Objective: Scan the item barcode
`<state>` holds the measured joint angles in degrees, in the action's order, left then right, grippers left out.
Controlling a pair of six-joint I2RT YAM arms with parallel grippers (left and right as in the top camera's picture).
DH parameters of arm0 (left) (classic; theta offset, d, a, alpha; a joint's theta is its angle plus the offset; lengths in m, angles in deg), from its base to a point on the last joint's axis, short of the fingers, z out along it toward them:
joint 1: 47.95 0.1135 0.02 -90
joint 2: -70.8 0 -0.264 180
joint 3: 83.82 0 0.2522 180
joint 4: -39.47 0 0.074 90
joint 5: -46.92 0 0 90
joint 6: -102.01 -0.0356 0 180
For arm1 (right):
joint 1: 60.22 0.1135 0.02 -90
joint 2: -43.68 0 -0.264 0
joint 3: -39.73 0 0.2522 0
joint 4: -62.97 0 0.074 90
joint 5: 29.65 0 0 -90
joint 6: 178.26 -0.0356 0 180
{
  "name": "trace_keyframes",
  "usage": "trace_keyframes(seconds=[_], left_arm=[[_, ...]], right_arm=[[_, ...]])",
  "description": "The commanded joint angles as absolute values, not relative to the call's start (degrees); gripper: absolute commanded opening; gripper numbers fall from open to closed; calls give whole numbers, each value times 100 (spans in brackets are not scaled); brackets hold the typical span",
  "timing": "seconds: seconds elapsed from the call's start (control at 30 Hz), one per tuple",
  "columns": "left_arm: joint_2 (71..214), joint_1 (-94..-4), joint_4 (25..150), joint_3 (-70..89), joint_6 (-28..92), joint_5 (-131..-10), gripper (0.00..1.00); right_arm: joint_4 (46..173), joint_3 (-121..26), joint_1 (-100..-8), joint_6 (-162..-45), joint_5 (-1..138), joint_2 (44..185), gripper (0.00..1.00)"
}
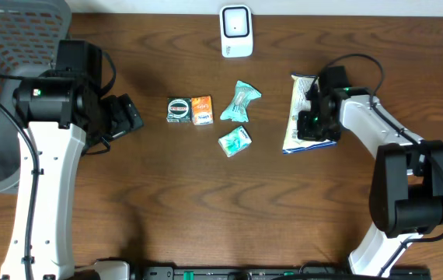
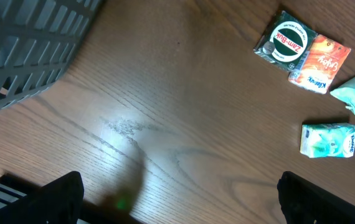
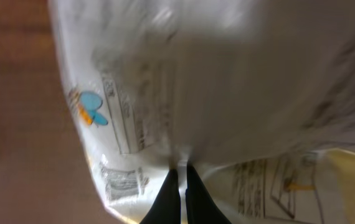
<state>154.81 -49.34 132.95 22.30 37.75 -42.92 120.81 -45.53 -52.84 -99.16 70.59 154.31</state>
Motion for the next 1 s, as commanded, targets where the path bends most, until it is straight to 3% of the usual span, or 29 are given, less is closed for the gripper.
trace_keyframes(seconds=[0.0, 0.6, 0.9, 0.97], left_arm=[[15514, -4932, 13332, 2234, 3827, -4257, 98], [15514, -4932, 13332, 2234, 3827, -4257, 98], [15514, -4932, 13332, 2234, 3827, -4257, 98], [15514, -4929, 13332, 2234, 3827, -4257, 98]], right_arm=[[12330, -4499, -4917, -9767, 7332, 15544, 1], [13838, -4527, -3166, -9741, 7339, 15343, 1], [13690, -4588, -3726, -10193, 5816, 13883, 1], [13735, -4586, -4051, -10189, 5667, 13558, 5]])
